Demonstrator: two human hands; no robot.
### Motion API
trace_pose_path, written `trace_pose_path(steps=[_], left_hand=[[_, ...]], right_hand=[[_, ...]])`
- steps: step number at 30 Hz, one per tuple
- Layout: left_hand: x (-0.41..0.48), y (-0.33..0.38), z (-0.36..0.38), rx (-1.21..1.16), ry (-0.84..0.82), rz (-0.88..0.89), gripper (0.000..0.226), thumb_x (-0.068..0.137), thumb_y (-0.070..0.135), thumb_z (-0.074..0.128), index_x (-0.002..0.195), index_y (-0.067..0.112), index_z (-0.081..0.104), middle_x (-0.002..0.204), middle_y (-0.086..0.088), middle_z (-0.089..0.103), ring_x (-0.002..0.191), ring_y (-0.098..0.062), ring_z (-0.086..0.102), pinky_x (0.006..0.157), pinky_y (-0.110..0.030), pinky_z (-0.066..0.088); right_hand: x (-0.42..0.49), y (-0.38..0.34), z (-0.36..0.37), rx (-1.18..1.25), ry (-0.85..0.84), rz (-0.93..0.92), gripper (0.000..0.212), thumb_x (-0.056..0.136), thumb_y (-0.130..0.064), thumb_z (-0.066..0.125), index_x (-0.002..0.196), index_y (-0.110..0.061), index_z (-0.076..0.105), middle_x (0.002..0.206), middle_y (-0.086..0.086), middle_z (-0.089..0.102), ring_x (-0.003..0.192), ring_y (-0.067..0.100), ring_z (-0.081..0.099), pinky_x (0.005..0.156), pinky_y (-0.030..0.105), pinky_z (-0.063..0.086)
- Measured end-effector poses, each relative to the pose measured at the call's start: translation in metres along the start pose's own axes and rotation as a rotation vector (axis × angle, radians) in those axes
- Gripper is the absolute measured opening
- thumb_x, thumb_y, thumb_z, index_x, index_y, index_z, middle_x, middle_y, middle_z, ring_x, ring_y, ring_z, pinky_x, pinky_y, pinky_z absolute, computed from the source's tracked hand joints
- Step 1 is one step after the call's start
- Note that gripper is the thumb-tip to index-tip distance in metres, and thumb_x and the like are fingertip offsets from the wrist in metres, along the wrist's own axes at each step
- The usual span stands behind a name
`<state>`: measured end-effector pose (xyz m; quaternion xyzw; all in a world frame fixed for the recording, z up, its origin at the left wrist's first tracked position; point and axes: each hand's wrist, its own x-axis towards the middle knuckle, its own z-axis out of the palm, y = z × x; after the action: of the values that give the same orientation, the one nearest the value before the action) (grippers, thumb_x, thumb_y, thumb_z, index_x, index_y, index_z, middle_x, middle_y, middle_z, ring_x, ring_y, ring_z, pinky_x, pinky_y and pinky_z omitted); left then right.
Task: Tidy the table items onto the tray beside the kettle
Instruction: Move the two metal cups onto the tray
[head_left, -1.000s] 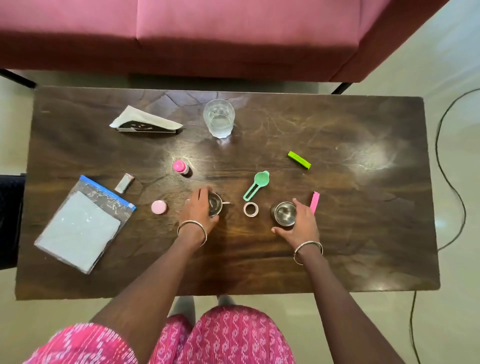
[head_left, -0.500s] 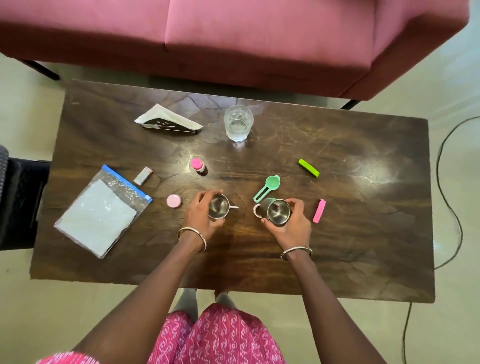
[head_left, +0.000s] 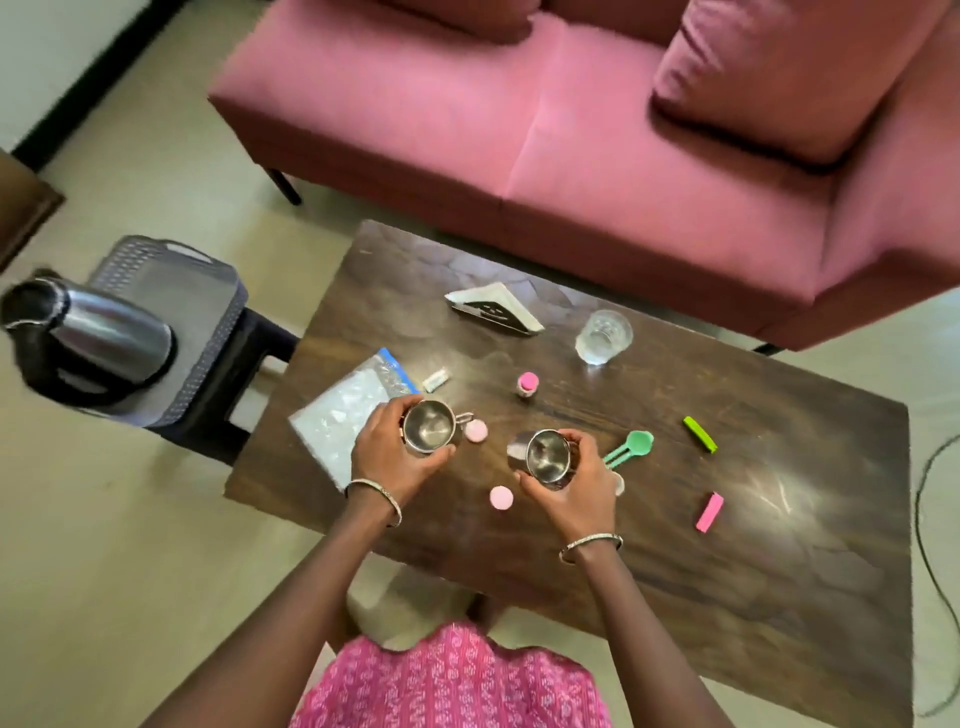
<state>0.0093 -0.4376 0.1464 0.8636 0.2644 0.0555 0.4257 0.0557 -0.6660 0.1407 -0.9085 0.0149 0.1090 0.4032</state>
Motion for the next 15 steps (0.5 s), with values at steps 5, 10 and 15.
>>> trace_pose_path(steps=[5, 10, 15], left_hand=[[0.013, -0.036, -0.087, -0.038, 0.11, -0.015, 0.063, 0.052, 0.031, 0.092, 0.107, 0.015, 0.065, 0.101, -0.001, 0.065, 0.093, -0.021, 0.062, 0.083, -0.038, 0.053], [0.036, -0.09, -0.192, 0.023, 0.16, -0.048, 0.062, 0.053, 0.043, 0.09, 0.104, 0.021, 0.064, 0.102, 0.002, 0.065, 0.095, -0.018, 0.062, 0.078, -0.018, 0.038], [0.067, -0.133, -0.275, 0.094, 0.21, -0.096, 0.063, 0.051, 0.059, 0.083, 0.099, 0.024, 0.061, 0.098, 0.005, 0.065, 0.093, -0.017, 0.061, 0.08, -0.028, 0.049]], right_hand=[[-0.016, -0.07, 0.046, -0.038, -0.044, -0.111, 0.065, 0.055, -0.03, 0.091, 0.112, -0.021, 0.062, 0.106, -0.007, 0.07, 0.096, 0.015, 0.067, 0.087, 0.036, 0.055], [-0.033, -0.151, 0.119, -0.042, -0.066, -0.196, 0.067, 0.053, -0.022, 0.091, 0.114, -0.017, 0.062, 0.109, -0.006, 0.068, 0.099, 0.017, 0.065, 0.089, 0.035, 0.054], [-0.038, -0.222, 0.183, -0.151, -0.127, -0.233, 0.068, 0.056, -0.031, 0.087, 0.118, -0.024, 0.061, 0.113, -0.007, 0.069, 0.108, 0.02, 0.063, 0.093, 0.041, 0.049]])
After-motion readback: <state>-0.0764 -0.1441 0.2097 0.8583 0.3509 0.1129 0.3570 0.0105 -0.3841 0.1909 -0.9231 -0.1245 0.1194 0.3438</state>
